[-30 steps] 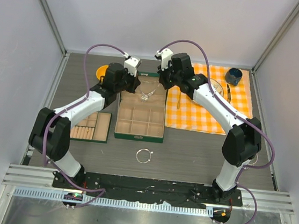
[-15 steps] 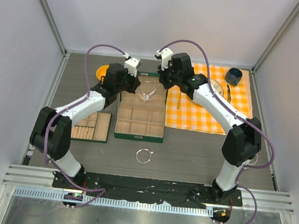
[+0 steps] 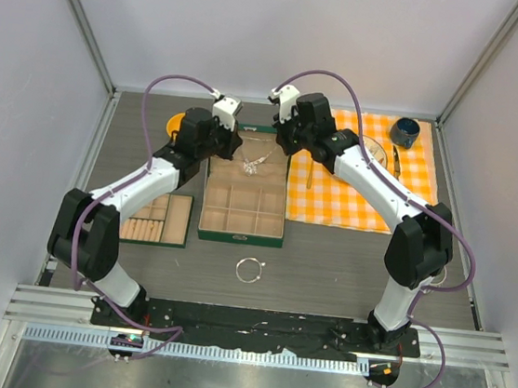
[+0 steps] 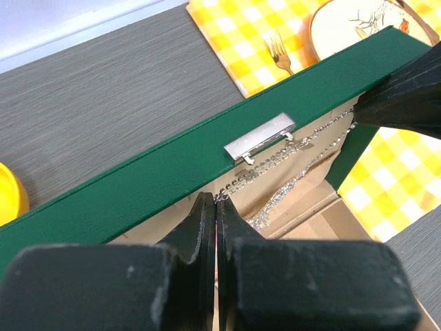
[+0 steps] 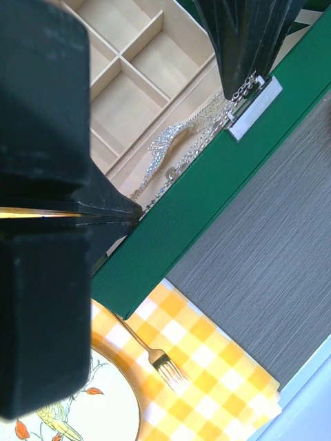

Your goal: Organize the mixed jewelry

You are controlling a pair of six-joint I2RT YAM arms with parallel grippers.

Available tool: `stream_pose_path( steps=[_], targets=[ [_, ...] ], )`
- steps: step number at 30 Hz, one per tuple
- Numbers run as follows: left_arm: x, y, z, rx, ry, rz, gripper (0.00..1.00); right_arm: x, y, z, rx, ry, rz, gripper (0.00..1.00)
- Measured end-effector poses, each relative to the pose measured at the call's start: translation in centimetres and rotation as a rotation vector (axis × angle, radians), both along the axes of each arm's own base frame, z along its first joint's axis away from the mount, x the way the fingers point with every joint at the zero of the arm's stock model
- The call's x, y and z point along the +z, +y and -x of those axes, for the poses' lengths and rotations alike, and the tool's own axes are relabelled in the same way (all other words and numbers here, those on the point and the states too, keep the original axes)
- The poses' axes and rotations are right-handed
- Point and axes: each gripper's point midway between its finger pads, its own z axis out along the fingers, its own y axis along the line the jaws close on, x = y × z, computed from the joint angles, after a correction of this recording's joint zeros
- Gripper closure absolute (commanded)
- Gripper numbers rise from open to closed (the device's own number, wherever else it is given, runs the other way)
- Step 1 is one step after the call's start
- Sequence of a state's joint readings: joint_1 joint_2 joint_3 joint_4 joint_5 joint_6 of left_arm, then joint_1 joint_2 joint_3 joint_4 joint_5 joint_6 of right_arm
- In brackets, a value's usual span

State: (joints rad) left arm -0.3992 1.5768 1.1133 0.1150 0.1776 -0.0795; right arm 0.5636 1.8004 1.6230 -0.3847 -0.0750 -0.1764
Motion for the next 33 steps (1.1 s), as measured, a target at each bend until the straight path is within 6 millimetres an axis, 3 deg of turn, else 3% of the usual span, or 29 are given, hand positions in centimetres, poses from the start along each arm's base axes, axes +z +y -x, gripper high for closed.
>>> stream_pose_path(
  steps=[7, 33],
  targets=[
    [1.0, -0.1, 0.3, -0.004, -0.011, 0.022, 1.0, 0.0, -0.1, 0.0, -0.003, -0.001, 0.001, 0.99],
    [-0.1, -0.4, -0.6, -0.002, 0.013, 0.013, 1.0, 0.1, -0.2, -0.2, -0.015, -0.005, 0.002, 0.99]
  ],
)
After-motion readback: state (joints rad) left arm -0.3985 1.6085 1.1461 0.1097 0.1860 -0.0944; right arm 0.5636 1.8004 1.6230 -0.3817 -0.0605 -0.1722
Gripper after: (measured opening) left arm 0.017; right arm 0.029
